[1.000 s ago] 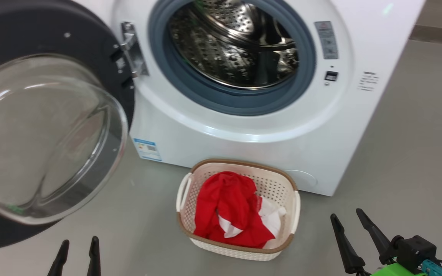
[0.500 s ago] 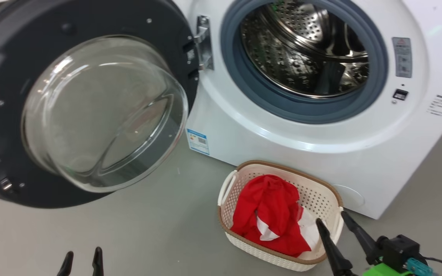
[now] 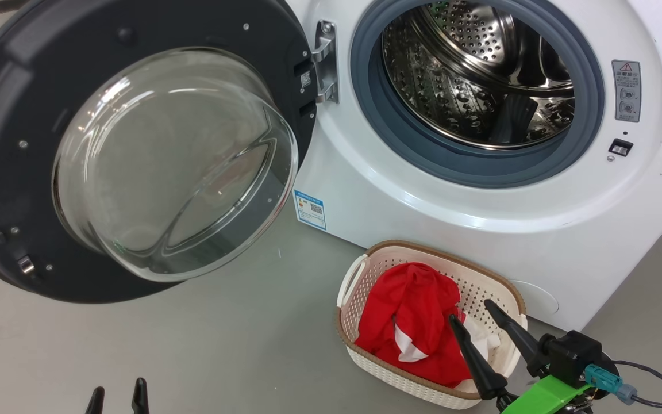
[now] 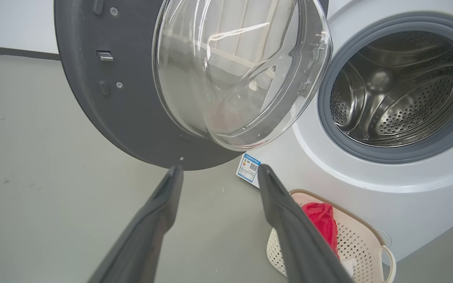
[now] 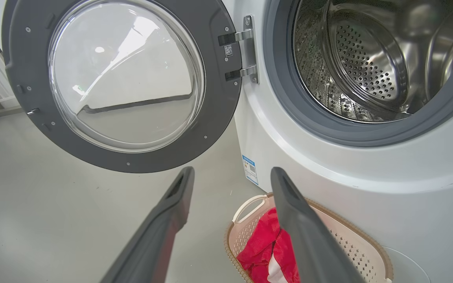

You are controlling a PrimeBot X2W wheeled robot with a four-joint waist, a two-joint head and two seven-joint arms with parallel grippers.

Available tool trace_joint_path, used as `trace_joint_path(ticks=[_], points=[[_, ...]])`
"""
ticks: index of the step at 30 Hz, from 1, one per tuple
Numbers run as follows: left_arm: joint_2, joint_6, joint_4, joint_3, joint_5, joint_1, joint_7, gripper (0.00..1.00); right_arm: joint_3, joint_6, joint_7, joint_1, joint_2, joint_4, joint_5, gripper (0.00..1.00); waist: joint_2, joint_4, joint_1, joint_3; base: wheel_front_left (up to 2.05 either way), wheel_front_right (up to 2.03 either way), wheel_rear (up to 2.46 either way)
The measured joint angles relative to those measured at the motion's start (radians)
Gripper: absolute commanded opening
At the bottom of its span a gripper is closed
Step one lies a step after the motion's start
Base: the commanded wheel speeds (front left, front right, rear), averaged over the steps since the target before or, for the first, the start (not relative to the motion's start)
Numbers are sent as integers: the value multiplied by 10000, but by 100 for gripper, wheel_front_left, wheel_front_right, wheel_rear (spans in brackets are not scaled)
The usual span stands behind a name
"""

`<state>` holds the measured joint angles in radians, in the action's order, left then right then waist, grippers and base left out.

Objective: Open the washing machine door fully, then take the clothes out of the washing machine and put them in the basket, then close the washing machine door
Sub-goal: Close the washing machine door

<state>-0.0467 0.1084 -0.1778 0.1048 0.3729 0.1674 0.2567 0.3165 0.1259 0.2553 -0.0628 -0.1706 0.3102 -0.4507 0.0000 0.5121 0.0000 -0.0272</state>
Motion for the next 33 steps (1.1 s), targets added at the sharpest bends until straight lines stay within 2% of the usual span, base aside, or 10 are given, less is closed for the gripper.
trace_joint_path(ticks=[7,8,9,11,15,18,22,23,26,33], points=[[0,-67,180,4,180,24,0,100,150,0,0,-32,-58,35,-194,100,0,-32,0,49,0,0,0],[4,-67,276,46,215,22,0,85,150,0,0,-31,-58,35,-201,100,0,-39,0,52,0,0,0],[10,-65,408,127,247,19,0,46,150,0,0,-29,-58,35,-209,100,0,-44,0,54,0,0,0],[19,-35,723,407,268,-35,0,0,136,0,0,-24,-56,27,-221,100,0,-58,0,54,0,0,0],[23,71,1569,1187,265,-513,2,0,25,0,0,-6,-42,-6,-221,100,0,-82,0,42,0,0,0],[-309,153,2257,1634,140,-1249,2,0,-128,0,0,87,-27,-58,-219,100,0,-91,0,5,0,0,0],[-1452,157,2903,2136,251,-2469,6,0,-178,0,-2,233,10,-75,-203,100,0,-99,0,-66,0,0,0],[-2046,161,2978,2247,677,-3106,12,0,-236,0,-2,234,46,-92,-151,100,0,-104,0,-107,0,0,0],[-2899,163,2884,2349,1918,-4208,15,0,-389,0,0,237,88,-153,-138,100,0,-107,0,-209,0,0,0],[-5001,165,1179,2102,3609,-6473,17,0,-600,0,0,242,111,-245,128,100,0,-101,0,-534,0,0,0]])
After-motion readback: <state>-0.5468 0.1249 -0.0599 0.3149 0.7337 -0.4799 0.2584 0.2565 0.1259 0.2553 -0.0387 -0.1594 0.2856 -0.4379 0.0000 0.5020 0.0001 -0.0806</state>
